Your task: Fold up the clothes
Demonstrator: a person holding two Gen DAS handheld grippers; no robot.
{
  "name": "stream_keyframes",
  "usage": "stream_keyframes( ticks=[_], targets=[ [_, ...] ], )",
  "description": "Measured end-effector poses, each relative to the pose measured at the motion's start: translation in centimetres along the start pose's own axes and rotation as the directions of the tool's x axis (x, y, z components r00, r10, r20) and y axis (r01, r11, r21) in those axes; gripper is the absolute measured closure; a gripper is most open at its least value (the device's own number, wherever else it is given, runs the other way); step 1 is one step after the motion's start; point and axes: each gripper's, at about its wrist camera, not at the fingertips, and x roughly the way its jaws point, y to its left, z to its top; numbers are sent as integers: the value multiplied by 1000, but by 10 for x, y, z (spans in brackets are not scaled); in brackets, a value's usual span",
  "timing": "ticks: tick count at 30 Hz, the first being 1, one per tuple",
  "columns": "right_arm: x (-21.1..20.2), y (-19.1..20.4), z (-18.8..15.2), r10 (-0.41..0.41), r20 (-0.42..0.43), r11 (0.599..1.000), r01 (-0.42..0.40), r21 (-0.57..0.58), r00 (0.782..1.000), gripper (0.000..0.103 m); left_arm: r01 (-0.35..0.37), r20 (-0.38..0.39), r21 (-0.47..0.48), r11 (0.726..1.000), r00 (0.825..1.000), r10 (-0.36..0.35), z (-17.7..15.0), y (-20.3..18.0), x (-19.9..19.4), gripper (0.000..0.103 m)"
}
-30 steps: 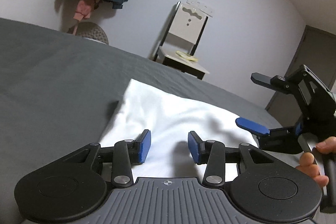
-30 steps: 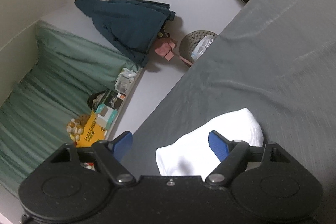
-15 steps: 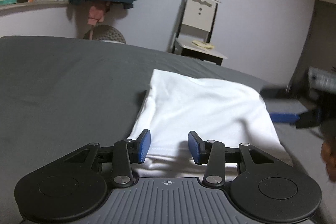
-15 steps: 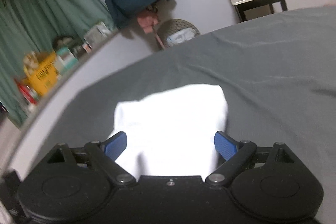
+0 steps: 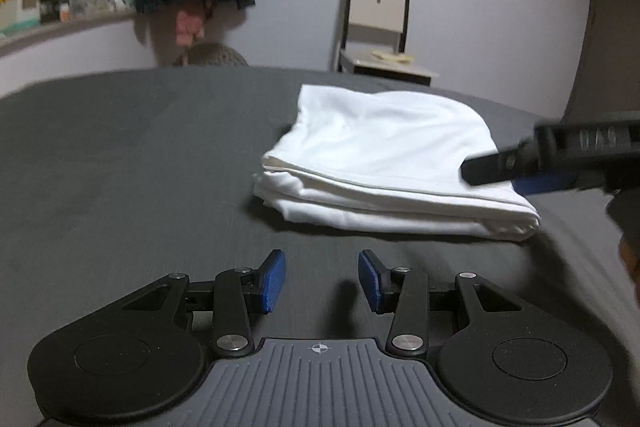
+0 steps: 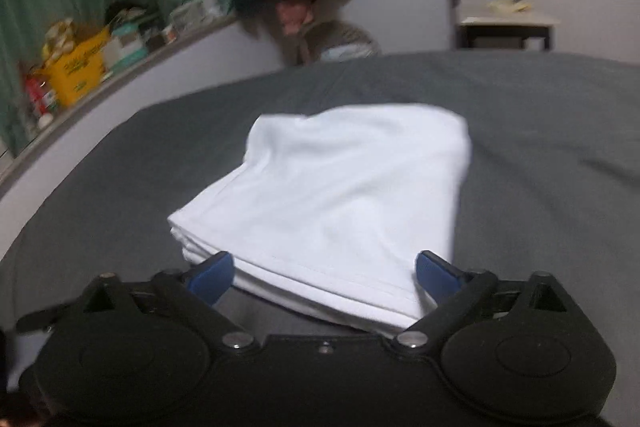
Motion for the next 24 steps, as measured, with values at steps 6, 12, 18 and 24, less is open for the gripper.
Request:
stream_keyframes(
  ticks=[6,12,18,24],
  targets=[
    [-11,11,-49,-183,43,977,187,-100,982,0,-78,-26,-4,997,997,78,-7,4,-1,58],
    [6,21,-66,-197,40,961,201,-189,980,0,-111,-40,-60,992,993,109,-4,10,9,58],
    [13,21,-71,-214,80,964,224,-140,973,0,-77,-59,17,997,995,78,-6,-3,17,18],
    [13,24,-73,-157,70,971,167,-172,985,0,-110,-69,9,994,992,110,-7,-4,19,3]
  ],
)
